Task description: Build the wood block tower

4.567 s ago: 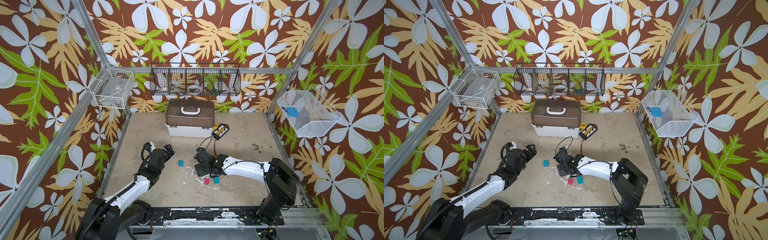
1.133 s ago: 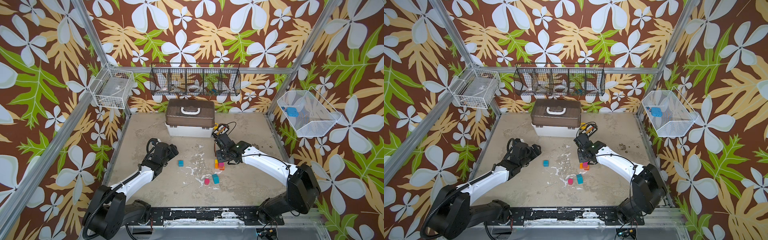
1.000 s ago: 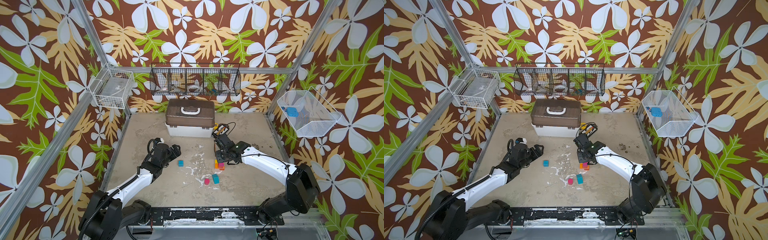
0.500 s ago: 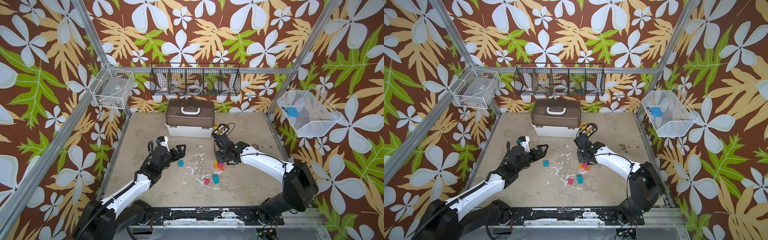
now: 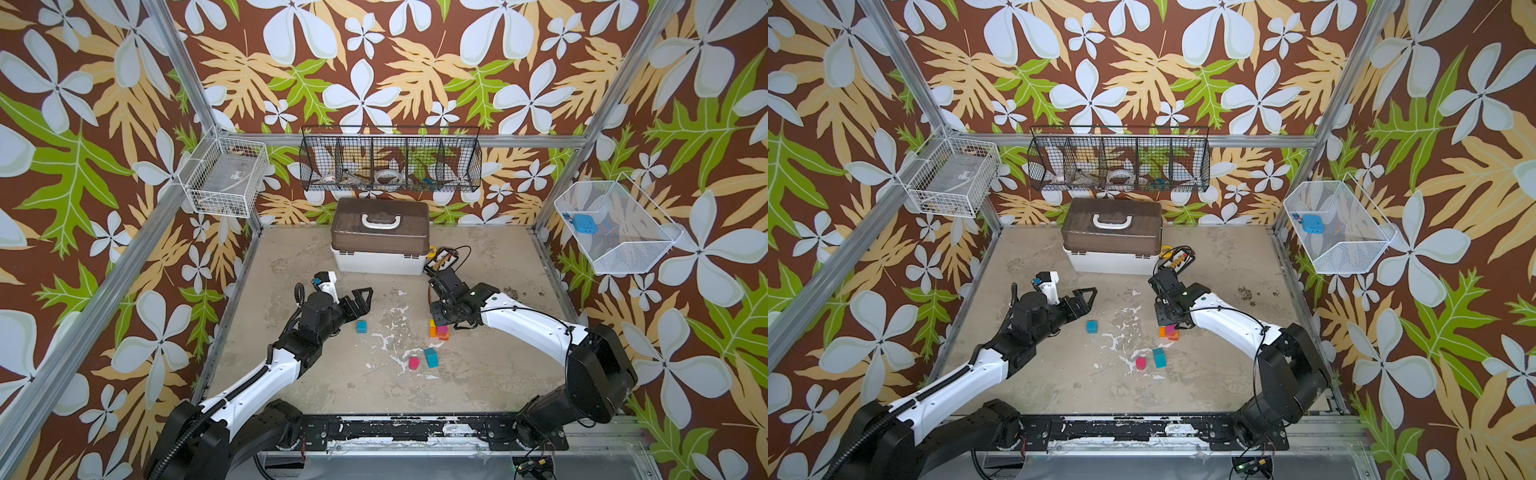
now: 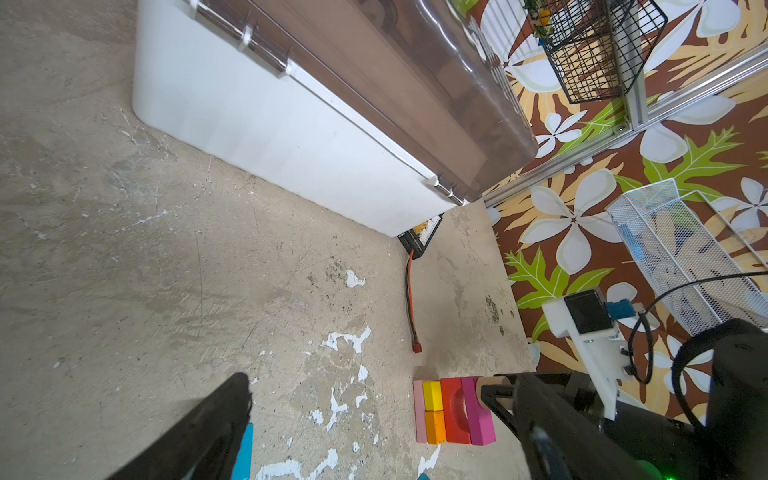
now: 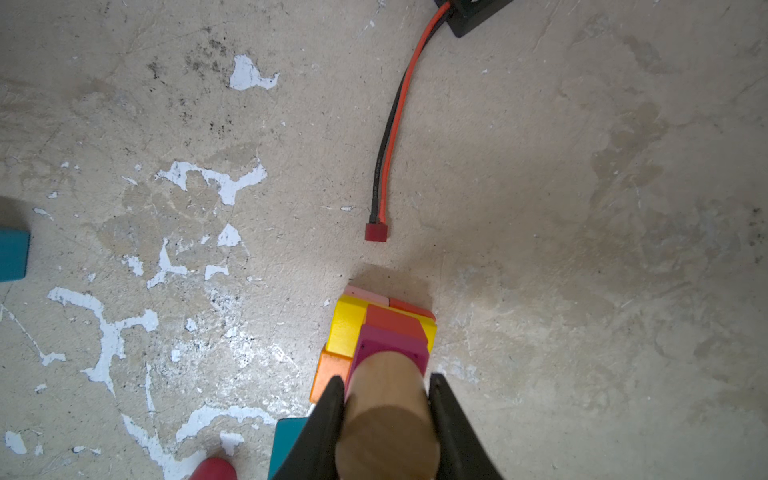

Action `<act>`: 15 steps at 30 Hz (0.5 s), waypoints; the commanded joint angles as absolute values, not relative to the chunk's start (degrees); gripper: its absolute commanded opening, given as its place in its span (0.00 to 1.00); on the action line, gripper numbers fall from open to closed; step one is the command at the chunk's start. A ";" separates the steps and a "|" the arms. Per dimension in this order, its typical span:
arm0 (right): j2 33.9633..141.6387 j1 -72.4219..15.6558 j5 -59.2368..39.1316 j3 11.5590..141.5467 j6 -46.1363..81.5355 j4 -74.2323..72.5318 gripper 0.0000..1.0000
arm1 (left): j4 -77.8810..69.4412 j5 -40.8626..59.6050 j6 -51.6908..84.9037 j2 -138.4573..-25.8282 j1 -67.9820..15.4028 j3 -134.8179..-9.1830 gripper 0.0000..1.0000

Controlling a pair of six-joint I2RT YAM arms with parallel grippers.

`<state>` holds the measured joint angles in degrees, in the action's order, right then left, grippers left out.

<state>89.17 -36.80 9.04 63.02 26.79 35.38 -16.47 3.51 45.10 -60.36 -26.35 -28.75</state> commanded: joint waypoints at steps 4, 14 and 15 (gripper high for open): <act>89.03 -36.79 8.94 62.80 26.88 35.68 0.35 | -17.63 3.52 44.74 -60.31 -26.42 -28.65 1.00; 88.62 -36.74 9.41 62.68 26.98 35.94 0.42 | -17.59 3.52 44.74 -60.40 -26.36 -28.65 1.00; 88.60 -36.71 9.49 62.72 26.98 35.95 0.44 | -17.59 3.52 44.74 -60.38 -26.37 -28.65 1.00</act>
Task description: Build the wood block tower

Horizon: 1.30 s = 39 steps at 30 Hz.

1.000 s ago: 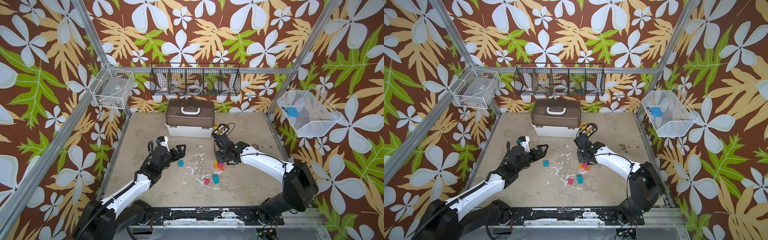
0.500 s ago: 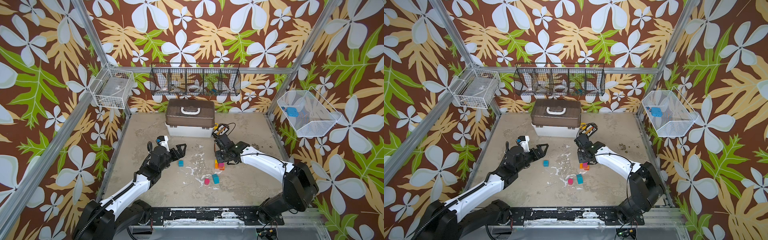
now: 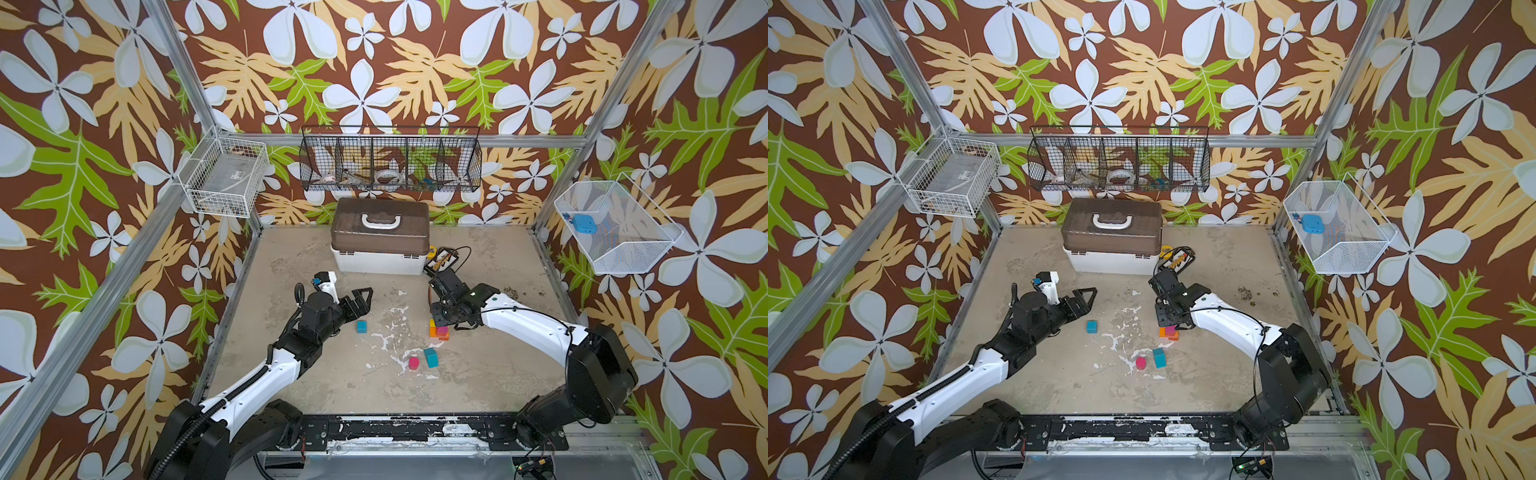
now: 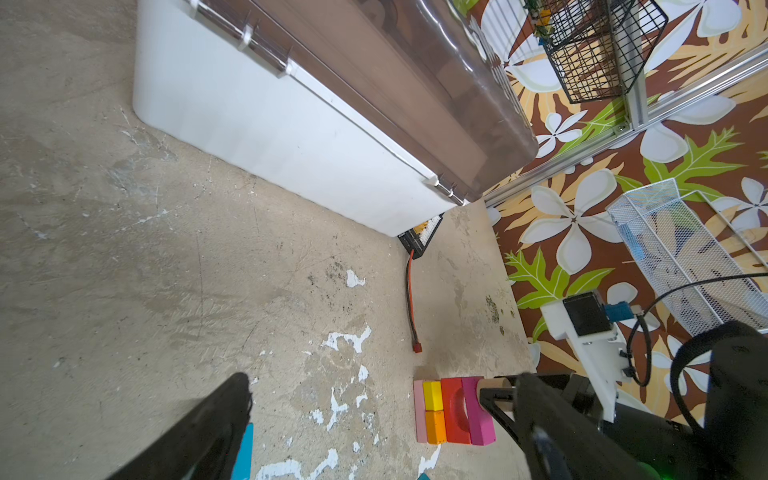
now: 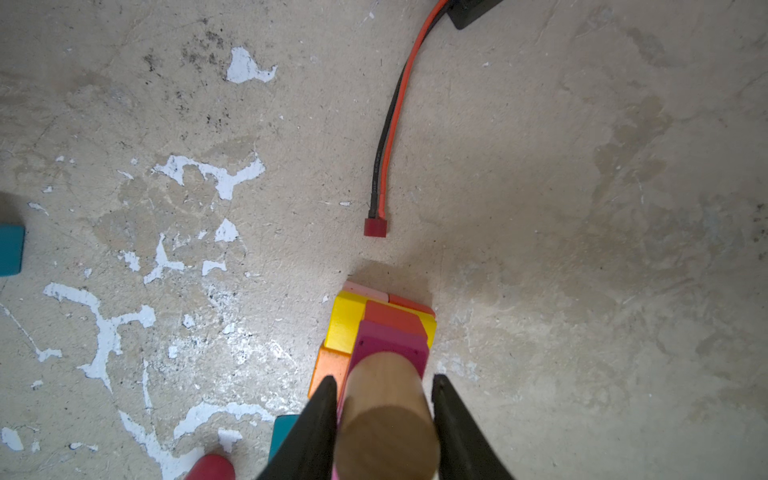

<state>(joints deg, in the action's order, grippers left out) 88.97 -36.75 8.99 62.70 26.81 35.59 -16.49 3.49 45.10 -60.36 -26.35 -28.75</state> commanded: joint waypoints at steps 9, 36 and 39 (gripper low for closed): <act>87.02 -36.74 9.75 63.59 27.20 37.48 0.58 | -17.58 3.38 44.61 -60.36 -26.37 -28.56 1.00; 74.50 -57.02 5.62 55.17 27.07 32.96 0.69 | -20.53 -1.34 45.57 -53.78 -26.38 -23.77 1.00; 77.43 -58.32 6.06 54.78 27.57 33.60 0.67 | -21.17 -2.23 45.79 -52.76 -26.38 -22.82 1.00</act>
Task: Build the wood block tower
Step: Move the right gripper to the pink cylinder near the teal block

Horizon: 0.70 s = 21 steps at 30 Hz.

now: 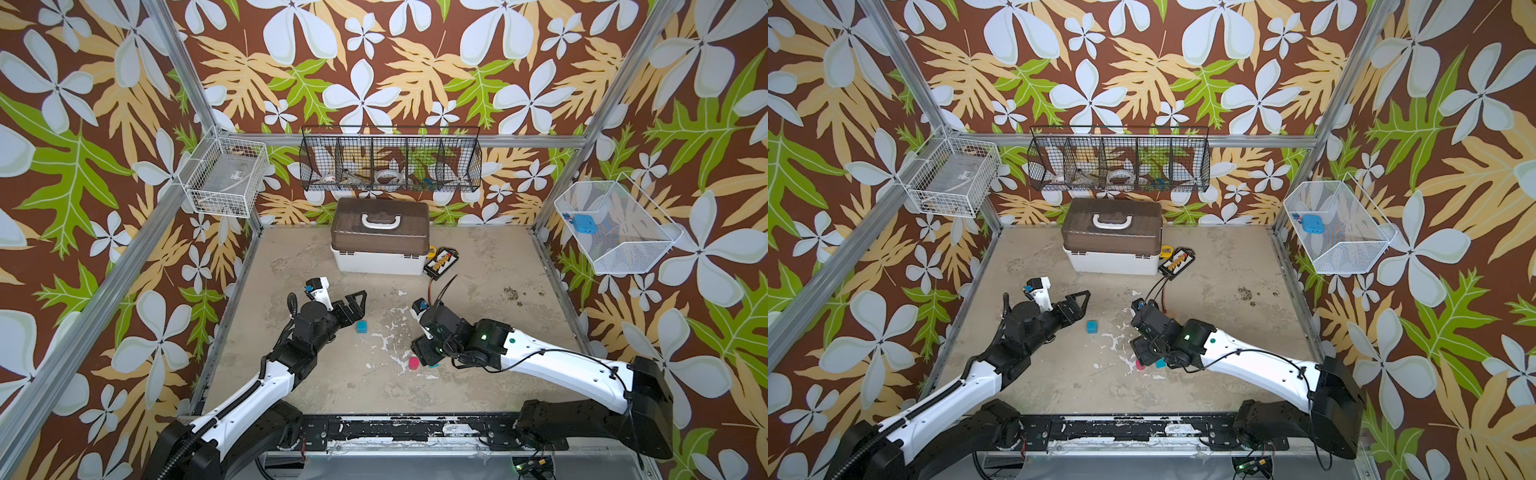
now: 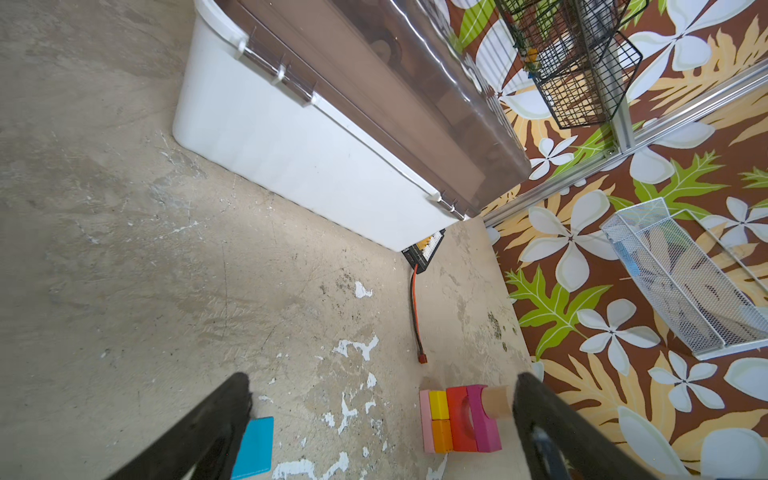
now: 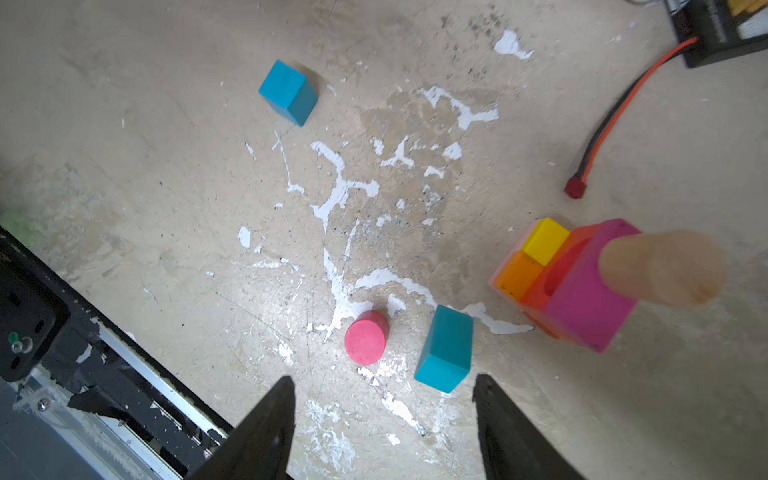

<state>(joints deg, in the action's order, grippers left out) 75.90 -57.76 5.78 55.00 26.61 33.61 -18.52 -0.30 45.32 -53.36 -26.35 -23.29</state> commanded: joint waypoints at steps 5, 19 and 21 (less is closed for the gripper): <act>79.71 -59.04 5.50 52.17 28.67 32.50 0.66 | -22.21 -2.55 45.88 -52.26 -26.38 -21.98 1.00; 88.82 -61.78 6.62 52.09 31.06 29.85 0.55 | -22.60 -2.90 45.92 -52.27 -26.37 -21.55 1.00; 90.15 -61.72 6.77 52.53 31.29 29.64 0.54 | -22.50 -2.83 45.96 -52.07 -26.38 -21.62 1.00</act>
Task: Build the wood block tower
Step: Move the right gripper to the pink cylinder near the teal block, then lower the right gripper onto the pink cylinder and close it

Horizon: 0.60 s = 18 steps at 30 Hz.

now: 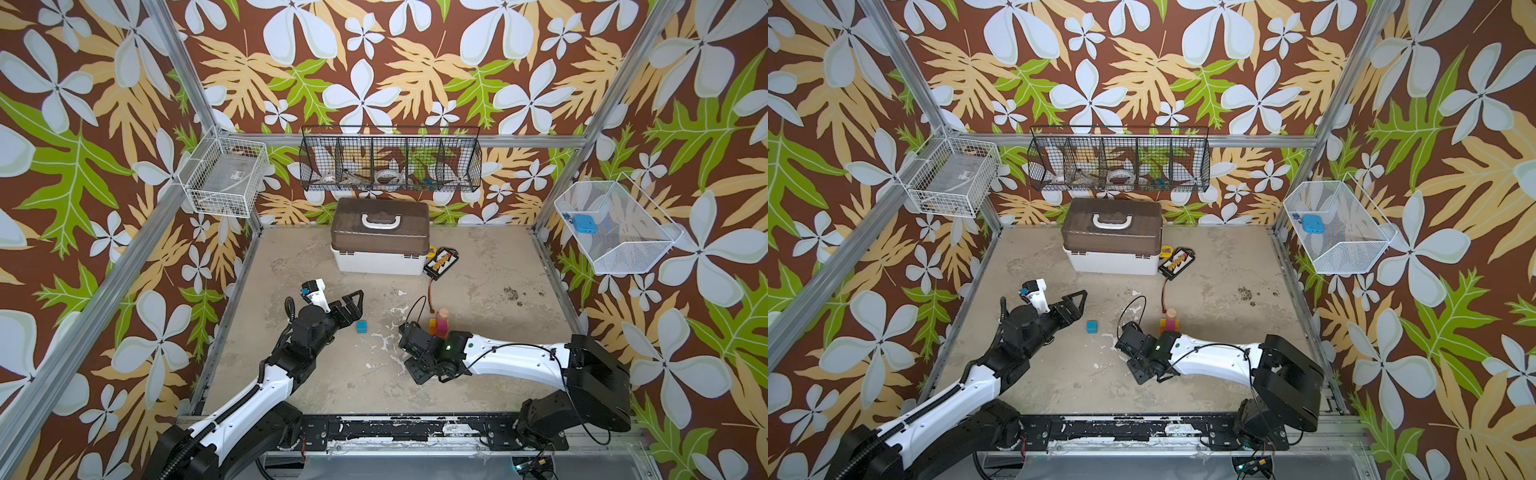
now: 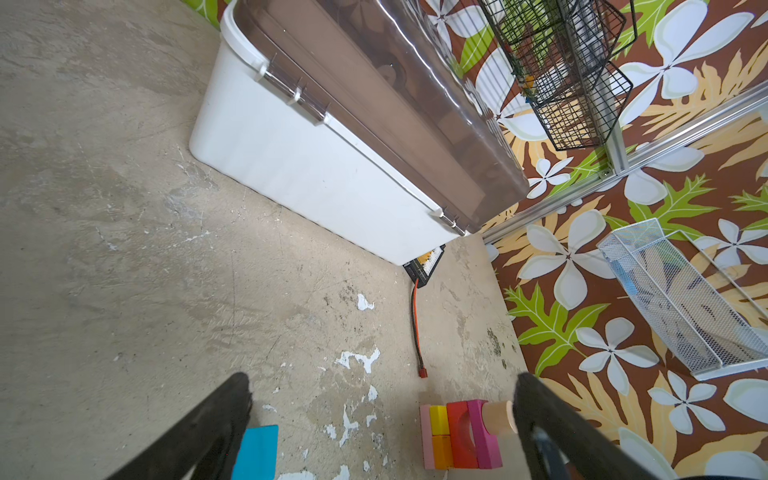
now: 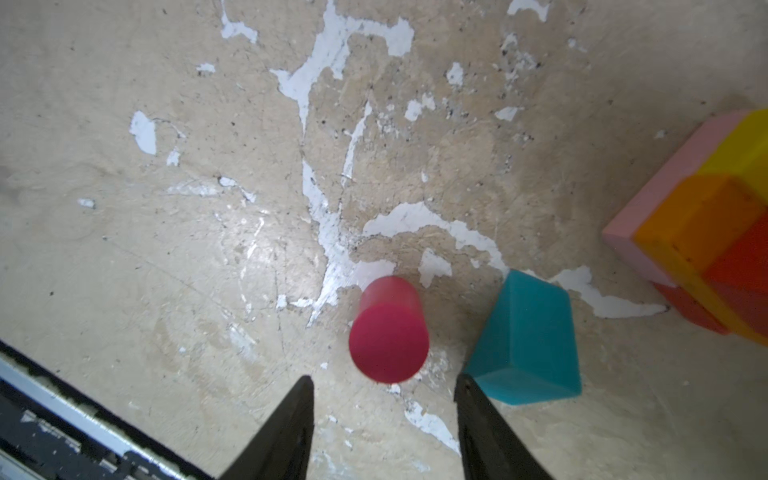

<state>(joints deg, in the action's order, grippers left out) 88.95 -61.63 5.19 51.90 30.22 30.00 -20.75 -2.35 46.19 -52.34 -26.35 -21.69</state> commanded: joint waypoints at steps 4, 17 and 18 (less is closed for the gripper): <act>91.79 -61.77 6.58 53.23 31.71 29.18 0.51 | -22.39 -2.99 45.97 -51.77 -26.38 -21.48 1.00; 95.01 -61.79 8.03 54.91 31.89 29.97 0.36 | -22.32 -3.10 46.03 -51.50 -26.41 -21.36 1.00; 95.03 -61.73 8.02 54.95 31.91 29.92 0.34 | -22.32 -3.08 46.05 -51.42 -26.37 -21.36 1.00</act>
<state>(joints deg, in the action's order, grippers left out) 94.96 -61.65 6.68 54.52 31.33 29.39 -20.80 -2.66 46.22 -51.51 -26.35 -21.37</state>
